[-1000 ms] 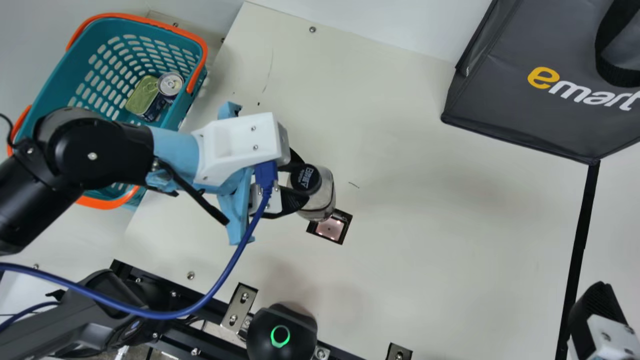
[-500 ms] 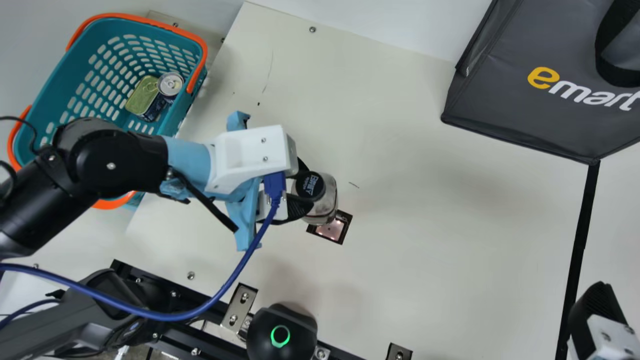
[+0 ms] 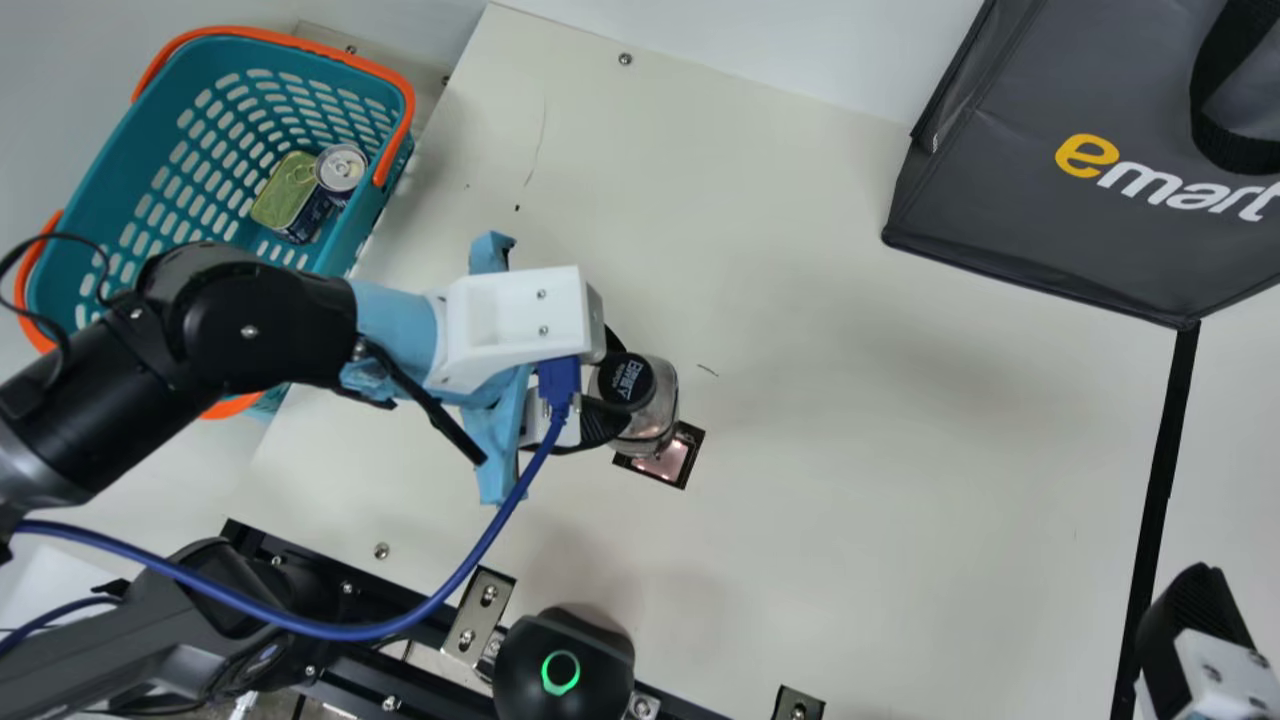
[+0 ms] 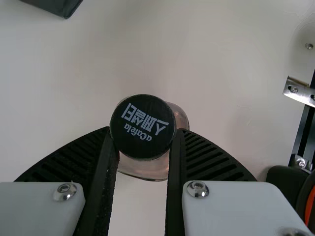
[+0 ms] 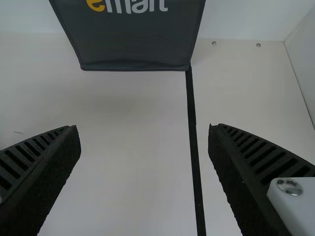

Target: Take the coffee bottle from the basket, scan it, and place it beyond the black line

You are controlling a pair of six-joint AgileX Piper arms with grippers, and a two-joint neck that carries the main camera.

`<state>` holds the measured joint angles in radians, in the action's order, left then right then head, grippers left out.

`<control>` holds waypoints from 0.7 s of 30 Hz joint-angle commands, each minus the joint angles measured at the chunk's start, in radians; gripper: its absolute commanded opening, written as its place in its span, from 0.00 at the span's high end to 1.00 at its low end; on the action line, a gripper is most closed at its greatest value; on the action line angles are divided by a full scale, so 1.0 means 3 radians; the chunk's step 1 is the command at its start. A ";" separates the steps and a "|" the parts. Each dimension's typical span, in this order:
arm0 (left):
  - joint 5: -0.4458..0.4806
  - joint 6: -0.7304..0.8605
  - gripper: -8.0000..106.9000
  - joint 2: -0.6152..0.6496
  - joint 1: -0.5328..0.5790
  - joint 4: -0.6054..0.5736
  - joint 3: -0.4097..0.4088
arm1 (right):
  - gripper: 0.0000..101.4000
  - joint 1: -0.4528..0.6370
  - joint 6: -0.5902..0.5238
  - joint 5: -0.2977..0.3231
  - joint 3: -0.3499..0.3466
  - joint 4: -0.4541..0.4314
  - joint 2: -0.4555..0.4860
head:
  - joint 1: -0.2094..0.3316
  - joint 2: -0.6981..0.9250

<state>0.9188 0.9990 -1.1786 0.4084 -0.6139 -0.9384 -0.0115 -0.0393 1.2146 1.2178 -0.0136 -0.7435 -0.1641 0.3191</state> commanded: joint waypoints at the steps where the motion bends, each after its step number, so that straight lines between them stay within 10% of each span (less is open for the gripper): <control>1: 0.0014 0.0034 0.84 0.0002 -0.0017 -0.0015 0.0011 | 0.10 0.0000 0.0000 0.0000 0.0000 0.0000 0.0000 | 0.0086 0.0008; 21: 0.0156 0.0280 0.84 0.0048 -0.0219 -0.0130 0.0105 | 0.10 0.0000 0.0000 -0.0003 0.0000 0.0000 0.0000 | 0.0086 0.0008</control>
<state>0.9650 1.0823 -1.1654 0.3433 -0.6506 -0.9071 -0.0115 -0.0393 1.2136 1.2178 -0.0136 -0.7435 -0.1641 0.3191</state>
